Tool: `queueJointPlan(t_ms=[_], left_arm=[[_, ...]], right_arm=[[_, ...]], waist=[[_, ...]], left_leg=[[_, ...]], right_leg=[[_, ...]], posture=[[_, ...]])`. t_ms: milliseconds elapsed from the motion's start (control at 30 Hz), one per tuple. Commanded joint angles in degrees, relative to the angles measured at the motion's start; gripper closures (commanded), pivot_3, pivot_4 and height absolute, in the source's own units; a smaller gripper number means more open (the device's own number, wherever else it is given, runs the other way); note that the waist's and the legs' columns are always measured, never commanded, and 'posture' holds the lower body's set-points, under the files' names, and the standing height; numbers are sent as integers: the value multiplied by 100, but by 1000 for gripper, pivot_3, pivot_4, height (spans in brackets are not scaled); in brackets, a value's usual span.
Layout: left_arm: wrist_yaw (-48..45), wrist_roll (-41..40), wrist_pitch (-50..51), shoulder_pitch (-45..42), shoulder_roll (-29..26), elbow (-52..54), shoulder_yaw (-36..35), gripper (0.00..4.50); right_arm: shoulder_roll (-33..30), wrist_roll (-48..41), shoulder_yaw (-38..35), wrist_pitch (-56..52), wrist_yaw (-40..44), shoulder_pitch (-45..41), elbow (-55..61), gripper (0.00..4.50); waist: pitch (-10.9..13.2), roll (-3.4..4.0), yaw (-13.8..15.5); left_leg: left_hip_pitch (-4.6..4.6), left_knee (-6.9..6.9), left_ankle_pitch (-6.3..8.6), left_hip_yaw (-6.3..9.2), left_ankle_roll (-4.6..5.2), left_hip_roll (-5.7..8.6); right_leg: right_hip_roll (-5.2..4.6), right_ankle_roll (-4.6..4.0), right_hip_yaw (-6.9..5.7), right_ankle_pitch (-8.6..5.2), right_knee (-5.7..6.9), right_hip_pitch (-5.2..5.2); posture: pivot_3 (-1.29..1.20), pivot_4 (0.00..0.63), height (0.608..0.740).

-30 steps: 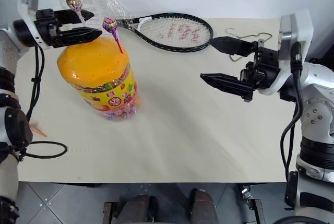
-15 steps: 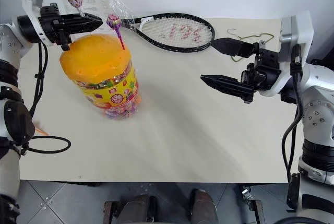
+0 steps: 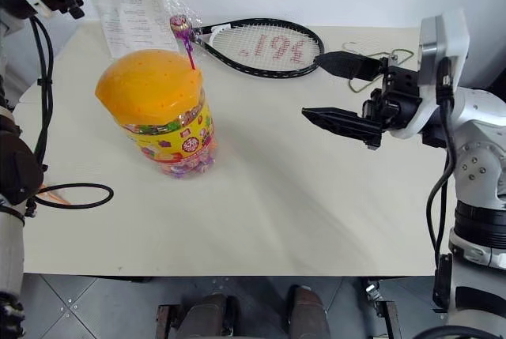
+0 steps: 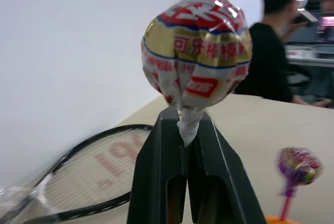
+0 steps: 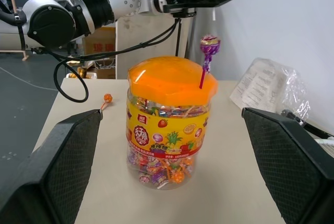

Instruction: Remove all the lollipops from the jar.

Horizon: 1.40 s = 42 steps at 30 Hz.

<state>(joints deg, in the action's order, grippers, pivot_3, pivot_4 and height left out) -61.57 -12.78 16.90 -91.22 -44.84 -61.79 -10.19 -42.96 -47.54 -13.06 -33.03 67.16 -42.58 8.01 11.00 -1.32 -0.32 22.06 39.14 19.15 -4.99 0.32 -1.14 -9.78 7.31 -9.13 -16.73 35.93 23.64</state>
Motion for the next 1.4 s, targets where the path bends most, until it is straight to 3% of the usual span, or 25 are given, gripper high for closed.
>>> queueJointPlan(t_ms=[33, 200, 367, 500, 633, 867, 1167, 1400], left_arm=[[1159, 547, 949, -291, -567, -25, 201, 4489], [1473, 1027, 2208, 449, -1216, 421, 585, 4489], [1531, 1264, 3644, 1873, -1830, 1430, 828, 4489], [1687, 1194, 4212, 2955, -2047, 1985, 706, 4489], [2192, 1196, 4699, 3322, -1965, 1645, 521, 4489], [2694, 1114, 4596, 3710, -1846, 1062, 289, 4489], [2928, 1056, 4019, 3355, -1647, 382, 218, 4489], [2894, 1111, 3950, 2962, -1642, 159, 286, 2590]], right_arm=[[12, 39, 35, 181, 149, -209, -106, 0], [76, 121, 177, 230, 324, -394, -354, 0], [149, 211, 341, 284, 499, -587, -614, 0], [215, 292, 425, 324, 627, -732, -820, 0], [307, 357, 511, 318, 712, -828, -913, 0], [281, 326, 495, 243, 737, -772, -841, 0], [260, 341, 515, 202, 759, -827, -857, 0], [266, 393, 537, 235, 814, -912, -942, 0]], waist=[[0, 0, -48], [0, 1, -142], [1, -2, -131], [1, -2, -124], [-1, -6, -96], [-3, -11, -115], [-5, -14, -103], [-8, -18, -128]], left_leg=[[1, -1, 0, -2, 0, 0], [0, -9, 0, -3, 0, 0], [4, -2, 0, -1, 0, -1], [4, -3, 0, -1, 0, -3], [4, 3, 0, 3, 0, -3], [4, 4, 0, 1, -1, -2], [4, 4, 0, 0, -1, -2], [4, 4, 0, -1, -1, -1]], right_leg=[[0, 0, 2, 0, 1, 4], [0, 0, 4, 0, 0, 5], [0, 0, 5, 0, 2, 7], [0, 0, 4, 0, 1, 7], [0, 0, 2, 0, 6, 5], [0, 0, 3, 0, 7, 5], [0, 0, 2, 0, 8, 5], [0, 1, 3, 1, 8, 5]], posture=[[0, 150, 740], [0, 150, 740], [0, 150, 740], [0, 150, 740], [0, 150, 740], [0, 150, 740], [0, 150, 740], [0, 150, 740]])
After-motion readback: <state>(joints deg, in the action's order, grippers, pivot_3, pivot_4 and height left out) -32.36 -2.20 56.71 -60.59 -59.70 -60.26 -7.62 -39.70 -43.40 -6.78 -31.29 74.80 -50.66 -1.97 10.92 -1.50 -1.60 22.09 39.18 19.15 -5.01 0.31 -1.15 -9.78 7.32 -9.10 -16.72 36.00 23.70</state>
